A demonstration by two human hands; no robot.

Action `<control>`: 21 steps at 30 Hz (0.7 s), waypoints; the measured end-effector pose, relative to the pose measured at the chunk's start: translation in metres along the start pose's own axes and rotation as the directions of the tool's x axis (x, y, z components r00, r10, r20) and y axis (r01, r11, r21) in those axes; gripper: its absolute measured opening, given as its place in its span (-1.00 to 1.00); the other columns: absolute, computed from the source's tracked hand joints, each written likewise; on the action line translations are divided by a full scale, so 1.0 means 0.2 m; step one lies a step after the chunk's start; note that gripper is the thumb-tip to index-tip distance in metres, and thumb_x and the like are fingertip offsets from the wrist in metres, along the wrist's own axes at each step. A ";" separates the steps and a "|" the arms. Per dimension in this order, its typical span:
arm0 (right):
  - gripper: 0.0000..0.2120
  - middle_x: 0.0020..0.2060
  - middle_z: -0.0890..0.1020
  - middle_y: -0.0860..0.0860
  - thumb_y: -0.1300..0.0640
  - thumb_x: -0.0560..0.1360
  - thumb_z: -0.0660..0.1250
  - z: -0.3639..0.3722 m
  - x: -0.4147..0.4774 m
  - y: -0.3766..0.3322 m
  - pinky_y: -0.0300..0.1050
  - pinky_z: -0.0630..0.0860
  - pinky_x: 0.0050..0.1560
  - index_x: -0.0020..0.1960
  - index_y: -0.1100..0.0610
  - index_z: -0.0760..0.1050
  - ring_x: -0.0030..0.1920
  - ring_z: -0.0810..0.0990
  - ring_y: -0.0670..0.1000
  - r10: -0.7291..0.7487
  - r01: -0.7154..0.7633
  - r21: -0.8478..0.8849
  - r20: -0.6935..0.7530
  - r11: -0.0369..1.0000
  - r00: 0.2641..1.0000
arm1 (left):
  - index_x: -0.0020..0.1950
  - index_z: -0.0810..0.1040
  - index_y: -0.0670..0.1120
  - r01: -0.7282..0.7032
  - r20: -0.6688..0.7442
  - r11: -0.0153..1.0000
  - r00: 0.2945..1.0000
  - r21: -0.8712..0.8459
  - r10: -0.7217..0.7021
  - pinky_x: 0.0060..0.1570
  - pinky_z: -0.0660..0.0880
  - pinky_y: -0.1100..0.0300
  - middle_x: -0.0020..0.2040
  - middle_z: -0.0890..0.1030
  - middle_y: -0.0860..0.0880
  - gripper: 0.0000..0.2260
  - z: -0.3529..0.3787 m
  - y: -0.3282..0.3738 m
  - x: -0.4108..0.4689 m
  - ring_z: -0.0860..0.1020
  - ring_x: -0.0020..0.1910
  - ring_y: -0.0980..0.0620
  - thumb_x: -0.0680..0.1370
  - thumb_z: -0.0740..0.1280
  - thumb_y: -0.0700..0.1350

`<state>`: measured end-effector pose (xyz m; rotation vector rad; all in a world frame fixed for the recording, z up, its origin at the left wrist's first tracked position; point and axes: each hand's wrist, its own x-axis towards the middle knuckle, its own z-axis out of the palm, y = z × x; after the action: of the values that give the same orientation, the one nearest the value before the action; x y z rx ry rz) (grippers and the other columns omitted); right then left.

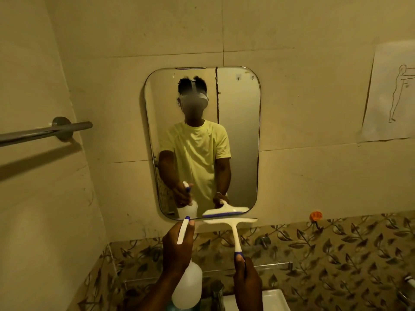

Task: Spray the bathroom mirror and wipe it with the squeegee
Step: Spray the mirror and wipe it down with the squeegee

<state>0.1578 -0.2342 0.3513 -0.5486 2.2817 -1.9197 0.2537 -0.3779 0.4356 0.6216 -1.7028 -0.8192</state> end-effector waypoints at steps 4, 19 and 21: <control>-0.60 -0.41 0.56 0.04 -0.28 0.57 0.10 -0.14 0.08 -0.29 0.03 0.52 -0.38 -0.11 -0.01 0.52 -0.41 0.55 0.02 -0.162 0.167 0.122 -0.048 0.978 0.986 | -0.19 0.63 -0.15 -0.008 -0.001 1.000 1.000 -0.013 0.008 -0.38 0.49 0.42 -0.38 0.62 0.02 -0.81 0.01 0.01 -0.01 0.63 -0.31 0.13 0.59 0.38 -0.12; -0.71 -0.33 0.55 -0.07 -0.18 0.66 0.11 -0.47 0.73 -1.73 -0.17 0.48 -0.41 -0.10 -0.05 0.47 -0.39 0.54 -0.06 -0.531 0.555 0.155 -0.169 0.817 0.830 | -0.22 0.62 -0.06 -0.016 0.005 0.999 1.000 -0.045 0.016 -0.39 0.49 0.38 -0.40 0.60 0.03 -0.81 0.16 0.07 0.02 0.62 -0.32 0.10 0.57 0.39 -0.06; -0.70 -0.29 0.56 -0.04 -0.14 0.67 0.11 -0.46 0.76 -1.76 -0.15 0.50 -0.36 -0.01 0.03 0.49 -0.34 0.56 -0.03 -0.538 0.559 0.139 -0.164 0.817 0.827 | -0.23 0.62 -0.06 -0.019 0.000 0.998 1.000 -0.060 0.019 -0.39 0.49 0.39 -0.42 0.60 0.02 -0.79 0.16 0.06 0.03 0.62 -0.31 0.11 0.56 0.37 0.00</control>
<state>0.0593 -0.2484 0.7319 -1.2137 2.1321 -2.4382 0.2209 -0.3682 0.4435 0.5637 -1.6763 -0.8546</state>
